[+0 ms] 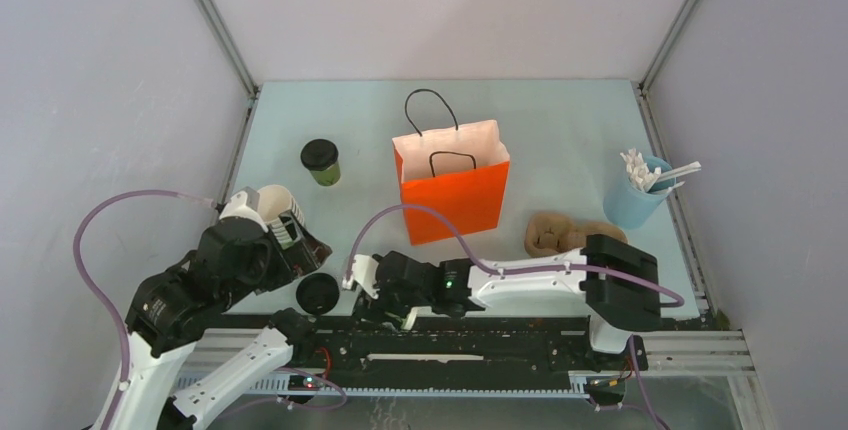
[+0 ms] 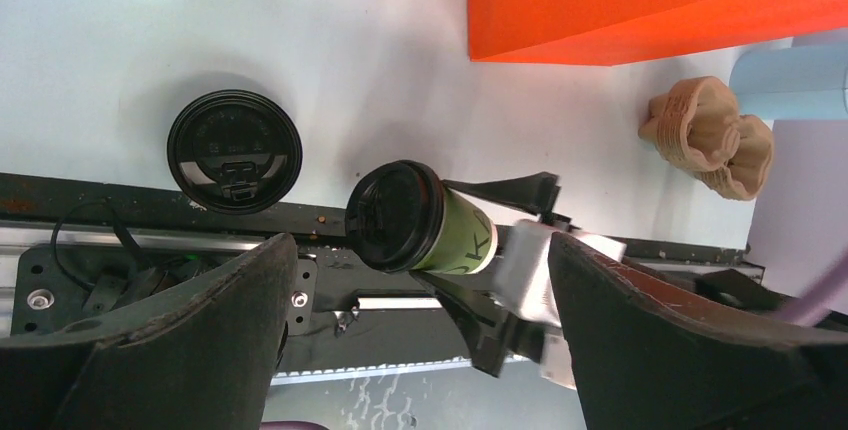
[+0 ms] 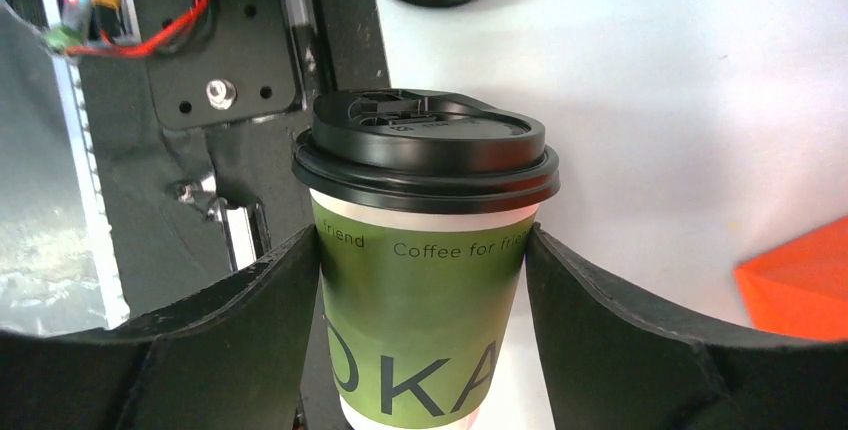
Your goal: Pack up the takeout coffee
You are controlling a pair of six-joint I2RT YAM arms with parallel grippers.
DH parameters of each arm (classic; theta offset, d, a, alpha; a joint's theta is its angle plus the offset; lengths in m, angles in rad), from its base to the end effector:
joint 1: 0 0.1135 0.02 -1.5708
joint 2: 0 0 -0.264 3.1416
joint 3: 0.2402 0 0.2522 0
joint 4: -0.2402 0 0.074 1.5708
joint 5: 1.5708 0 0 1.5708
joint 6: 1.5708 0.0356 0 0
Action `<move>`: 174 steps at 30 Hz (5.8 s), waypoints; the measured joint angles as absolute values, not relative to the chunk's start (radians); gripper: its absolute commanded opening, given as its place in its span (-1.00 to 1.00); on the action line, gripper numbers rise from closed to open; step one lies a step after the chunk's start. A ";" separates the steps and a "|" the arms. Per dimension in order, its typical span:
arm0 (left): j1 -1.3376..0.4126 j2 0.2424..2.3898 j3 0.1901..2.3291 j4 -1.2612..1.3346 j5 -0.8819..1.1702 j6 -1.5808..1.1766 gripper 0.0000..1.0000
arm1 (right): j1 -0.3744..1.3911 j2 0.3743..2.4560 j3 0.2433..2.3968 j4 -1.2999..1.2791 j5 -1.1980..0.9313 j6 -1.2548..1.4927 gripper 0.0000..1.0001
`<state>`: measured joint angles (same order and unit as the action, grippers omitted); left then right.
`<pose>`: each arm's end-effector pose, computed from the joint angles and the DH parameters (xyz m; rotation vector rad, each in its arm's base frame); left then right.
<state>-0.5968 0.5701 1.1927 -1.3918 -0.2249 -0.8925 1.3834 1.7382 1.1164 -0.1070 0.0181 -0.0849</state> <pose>0.0374 -0.0158 0.3720 -0.4601 2.3217 -0.4826 0.0714 0.3730 0.2069 -1.5916 1.7782 0.6288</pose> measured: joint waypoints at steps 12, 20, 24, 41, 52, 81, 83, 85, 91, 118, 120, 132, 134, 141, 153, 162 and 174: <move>-0.597 0.561 1.242 -1.349 -0.228 -0.878 1.00 | 1.320 1.593 0.904 0.383 0.152 -0.156 0.42; -0.597 0.453 1.193 -1.236 -0.222 -0.844 1.00 | 1.302 1.811 0.797 0.948 0.246 -0.249 0.43; -0.597 0.410 1.166 -1.220 -0.223 -0.818 1.00 | 1.308 1.927 0.789 1.163 0.258 -0.282 0.43; -0.597 0.321 1.132 -1.192 -0.214 -0.769 1.00 | 1.345 2.134 0.789 1.467 0.316 -0.287 0.51; -0.597 0.321 1.132 -1.190 -0.206 -0.741 1.00 | 1.354 2.155 0.787 1.511 0.350 -0.262 0.71; -0.597 0.287 0.995 -1.175 -0.231 -0.751 0.97 | 1.414 1.959 0.799 0.973 0.324 -0.116 0.99; -0.597 0.277 0.995 -1.185 -0.242 -0.751 0.97 | 1.412 1.929 0.864 0.849 0.336 -0.117 0.99; -0.597 0.258 0.995 -1.195 -0.257 -0.752 0.99 | 1.401 1.912 0.936 0.729 0.350 -0.112 0.99; -0.597 0.171 0.996 -1.200 -0.284 -0.752 0.99 | 1.345 1.889 1.069 0.441 0.410 -0.102 0.99; -0.597 0.141 0.976 -1.158 -0.222 -0.748 0.99 | 1.086 2.428 2.183 -0.458 0.682 0.002 0.99; -0.597 0.141 0.975 -1.150 -0.213 -0.748 1.00 | 1.072 2.443 2.208 -0.491 0.688 0.031 0.99; -0.597 0.141 0.961 -1.117 -0.170 -0.747 1.00 | 1.007 2.502 2.252 -0.560 0.658 0.099 0.99; -0.597 0.141 0.961 -1.115 -0.168 -0.747 1.00 | 1.002 2.521 2.272 -0.560 0.646 0.106 0.96; -0.597 0.141 0.961 -1.115 -0.153 -0.747 1.00 | 0.996 2.543 2.277 -0.565 0.591 0.147 0.72; -0.597 0.130 0.961 -1.105 -0.146 -0.748 1.00 | 1.037 2.429 2.115 -0.487 0.560 0.167 0.42; -0.597 0.082 0.945 -0.989 -0.126 -0.752 1.00 | 1.230 1.869 1.691 -0.392 0.420 0.276 0.41; -0.596 0.061 0.666 -0.373 0.131 -0.865 1.00 | 1.211 1.224 1.188 0.142 0.267 0.462 0.44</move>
<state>-0.5961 0.0612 0.6659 -0.3725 0.1307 -0.8646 1.2114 1.2243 1.1885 0.1425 0.2672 0.4618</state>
